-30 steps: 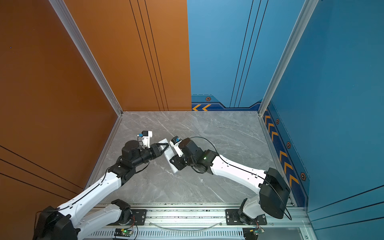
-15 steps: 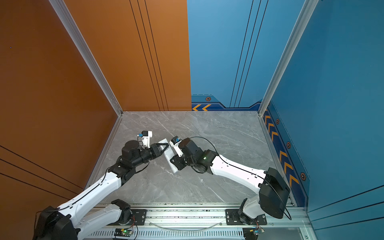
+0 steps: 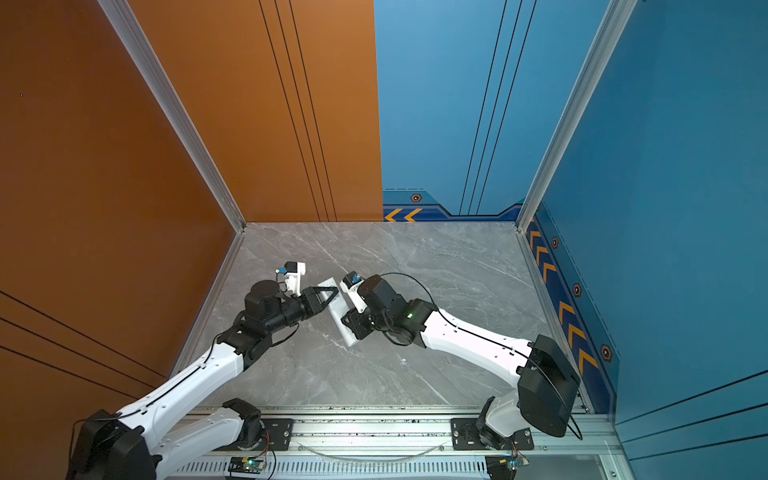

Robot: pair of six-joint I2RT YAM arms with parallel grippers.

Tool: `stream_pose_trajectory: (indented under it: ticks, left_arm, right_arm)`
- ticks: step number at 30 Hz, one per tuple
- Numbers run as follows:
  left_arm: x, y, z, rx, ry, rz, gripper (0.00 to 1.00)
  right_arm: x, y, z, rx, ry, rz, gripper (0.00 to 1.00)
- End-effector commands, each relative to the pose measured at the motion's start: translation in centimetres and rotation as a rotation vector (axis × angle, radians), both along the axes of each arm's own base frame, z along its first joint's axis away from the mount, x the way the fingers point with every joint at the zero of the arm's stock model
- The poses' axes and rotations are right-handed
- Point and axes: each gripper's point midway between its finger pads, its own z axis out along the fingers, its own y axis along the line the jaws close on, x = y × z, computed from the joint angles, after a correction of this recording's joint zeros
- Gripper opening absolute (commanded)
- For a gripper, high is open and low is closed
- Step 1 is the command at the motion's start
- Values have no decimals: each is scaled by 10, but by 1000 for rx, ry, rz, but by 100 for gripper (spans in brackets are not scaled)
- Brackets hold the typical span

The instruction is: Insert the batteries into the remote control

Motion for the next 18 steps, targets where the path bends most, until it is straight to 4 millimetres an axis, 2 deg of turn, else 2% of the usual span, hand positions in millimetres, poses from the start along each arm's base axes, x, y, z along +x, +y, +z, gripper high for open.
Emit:
stream_pose_trajectory:
  ticks: [1,18]
  left_arm:
    - [1,-5,14,-34,-38,-28,0]
    - [2,-7,12,-30,-31,-35,0]
  right_arm:
    - [3,3,6,21,-13,7,30]
    - [4,1,5,31,-2,7,23]
